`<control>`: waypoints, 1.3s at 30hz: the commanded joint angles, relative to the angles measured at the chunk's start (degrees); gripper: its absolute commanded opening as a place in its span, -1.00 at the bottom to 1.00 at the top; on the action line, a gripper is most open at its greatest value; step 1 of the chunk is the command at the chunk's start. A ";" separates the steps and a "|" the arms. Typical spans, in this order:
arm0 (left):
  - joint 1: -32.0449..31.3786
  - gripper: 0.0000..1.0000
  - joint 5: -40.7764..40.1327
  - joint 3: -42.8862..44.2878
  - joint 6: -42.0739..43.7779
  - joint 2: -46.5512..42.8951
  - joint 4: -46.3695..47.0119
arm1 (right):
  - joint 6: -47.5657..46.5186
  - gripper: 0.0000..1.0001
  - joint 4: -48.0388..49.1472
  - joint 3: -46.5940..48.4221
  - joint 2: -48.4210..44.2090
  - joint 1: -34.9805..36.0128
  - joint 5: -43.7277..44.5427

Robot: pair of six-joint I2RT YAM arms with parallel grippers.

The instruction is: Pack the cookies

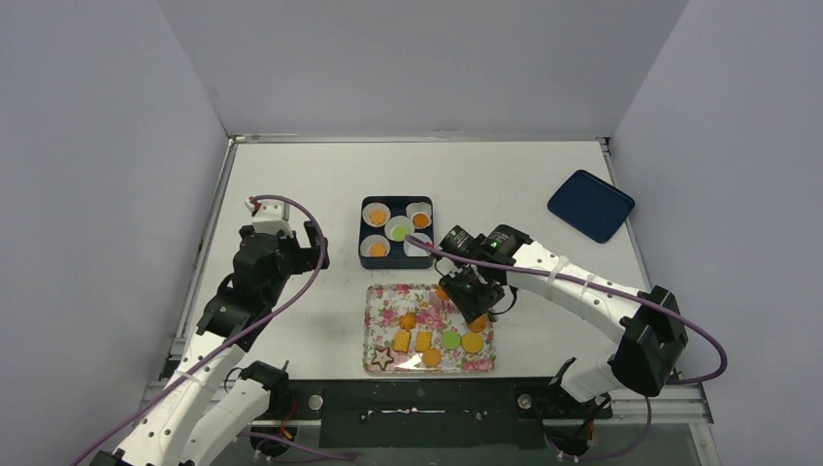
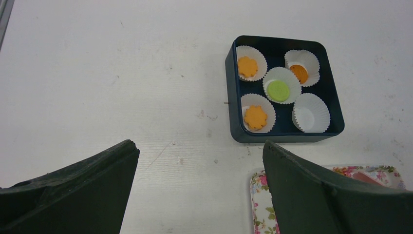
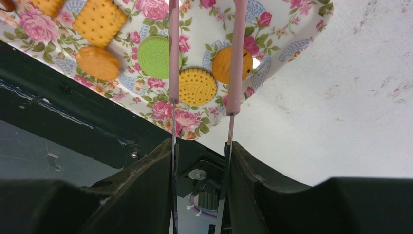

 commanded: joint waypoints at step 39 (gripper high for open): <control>0.33 0.95 0.72 0.27 0.45 -0.39 2.17 | -1.64 -0.55 0.41 5.70 1.36 0.51 0.08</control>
